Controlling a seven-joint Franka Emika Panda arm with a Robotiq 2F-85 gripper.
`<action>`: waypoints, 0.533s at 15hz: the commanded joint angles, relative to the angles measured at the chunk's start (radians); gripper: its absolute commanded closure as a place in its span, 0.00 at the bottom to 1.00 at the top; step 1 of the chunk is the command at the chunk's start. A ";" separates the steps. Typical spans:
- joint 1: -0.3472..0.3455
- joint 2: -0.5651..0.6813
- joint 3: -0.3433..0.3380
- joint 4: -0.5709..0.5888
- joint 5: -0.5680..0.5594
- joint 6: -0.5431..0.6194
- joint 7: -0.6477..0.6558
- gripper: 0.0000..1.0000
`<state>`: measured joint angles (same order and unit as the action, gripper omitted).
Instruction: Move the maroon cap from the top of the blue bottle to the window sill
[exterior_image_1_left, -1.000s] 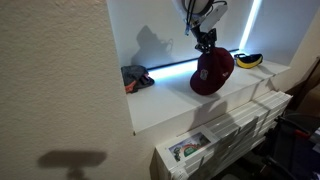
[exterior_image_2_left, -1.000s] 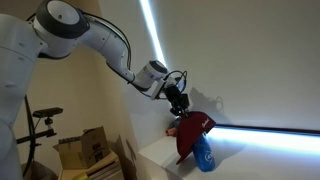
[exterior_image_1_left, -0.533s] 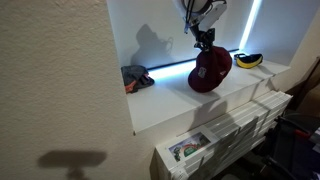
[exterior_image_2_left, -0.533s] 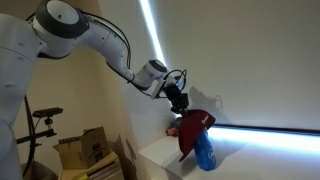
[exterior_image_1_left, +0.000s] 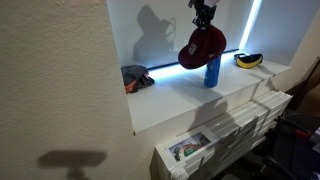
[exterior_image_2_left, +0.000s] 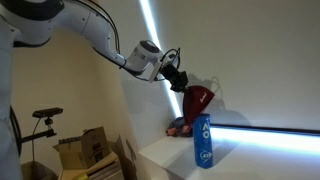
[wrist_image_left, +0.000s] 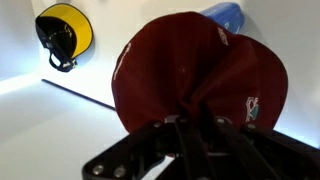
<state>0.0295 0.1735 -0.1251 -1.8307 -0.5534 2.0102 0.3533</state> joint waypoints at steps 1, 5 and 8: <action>-0.049 -0.196 -0.004 -0.127 -0.033 0.113 -0.041 0.96; -0.111 -0.321 -0.013 -0.168 -0.012 0.179 -0.105 0.96; -0.151 -0.362 -0.028 -0.192 0.027 0.247 -0.121 0.96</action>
<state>-0.0815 -0.1365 -0.1452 -1.9604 -0.5592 2.1683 0.2608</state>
